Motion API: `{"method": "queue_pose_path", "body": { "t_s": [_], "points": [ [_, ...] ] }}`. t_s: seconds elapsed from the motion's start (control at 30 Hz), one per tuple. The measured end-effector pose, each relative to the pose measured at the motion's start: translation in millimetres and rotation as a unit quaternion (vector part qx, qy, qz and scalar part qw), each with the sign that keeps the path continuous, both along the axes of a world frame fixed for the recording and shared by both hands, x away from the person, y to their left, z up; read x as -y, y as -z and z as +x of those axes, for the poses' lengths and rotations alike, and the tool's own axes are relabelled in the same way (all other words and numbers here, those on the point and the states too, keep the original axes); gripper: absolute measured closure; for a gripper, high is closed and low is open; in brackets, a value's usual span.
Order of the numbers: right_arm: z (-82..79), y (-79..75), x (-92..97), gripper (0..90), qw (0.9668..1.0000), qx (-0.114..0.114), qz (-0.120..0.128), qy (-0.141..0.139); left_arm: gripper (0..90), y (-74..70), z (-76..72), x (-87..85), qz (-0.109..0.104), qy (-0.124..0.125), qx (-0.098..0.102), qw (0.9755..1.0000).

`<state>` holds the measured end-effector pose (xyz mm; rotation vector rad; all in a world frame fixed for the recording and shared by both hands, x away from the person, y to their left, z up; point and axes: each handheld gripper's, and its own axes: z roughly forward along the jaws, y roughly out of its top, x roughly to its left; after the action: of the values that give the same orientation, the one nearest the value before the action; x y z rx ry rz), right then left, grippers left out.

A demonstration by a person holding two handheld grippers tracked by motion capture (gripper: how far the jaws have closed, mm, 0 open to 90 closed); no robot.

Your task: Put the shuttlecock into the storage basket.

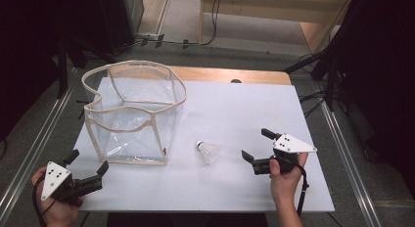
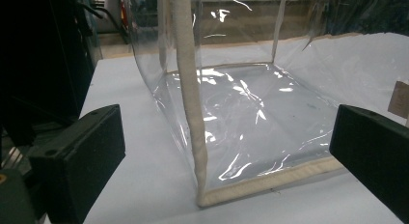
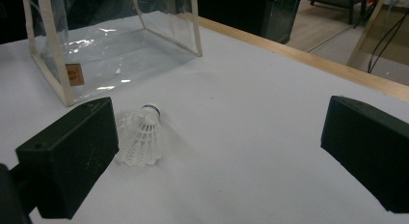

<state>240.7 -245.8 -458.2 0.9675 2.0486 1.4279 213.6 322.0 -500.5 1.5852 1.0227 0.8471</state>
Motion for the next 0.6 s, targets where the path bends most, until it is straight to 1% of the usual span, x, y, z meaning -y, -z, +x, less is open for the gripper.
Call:
{"method": "queue_pose_path", "body": {
  "t_s": [0.07, 0.2, 0.23, 0.27, 0.37, 0.6],
  "points": [
    [1.1, 0.3, -1.9, 0.0, 1.0000, -0.002, -0.001, -0.003, 0.0, -0.1, 0.1, -0.5, -0.001, 0.001, 0.000, 1.0000],
    [5.7, -0.2, -11.1, 0.0, 0.9998, -0.008, -0.009, -0.015, 0.0, -0.7, 0.5, -2.4, -0.010, 0.003, -0.002, 0.9999],
    [5.7, -0.2, -11.1, 0.0, 0.9998, -0.008, -0.009, -0.015, 0.0, -1.0, 0.6, -2.8, -0.009, 0.004, -0.003, 0.9999],
    [8.0, -0.6, -13.6, 0.0, 0.9997, -0.010, -0.010, -0.021, 0.0, -1.1, 0.6, -2.8, -0.009, 0.003, -0.003, 0.9999],
    [10.6, -1.0, -16.5, 0.0, 0.9995, -0.013, -0.011, -0.025, 0.0, -1.9, 0.1, -3.4, -0.010, 0.012, -0.001, 0.9999],
    [14.4, -1.0, -21.2, 0.0, 0.9992, -0.019, -0.015, -0.032, 0.0, -4.8, -0.5, -4.9, -0.010, 0.016, -0.002, 0.9998]
  ]
}}
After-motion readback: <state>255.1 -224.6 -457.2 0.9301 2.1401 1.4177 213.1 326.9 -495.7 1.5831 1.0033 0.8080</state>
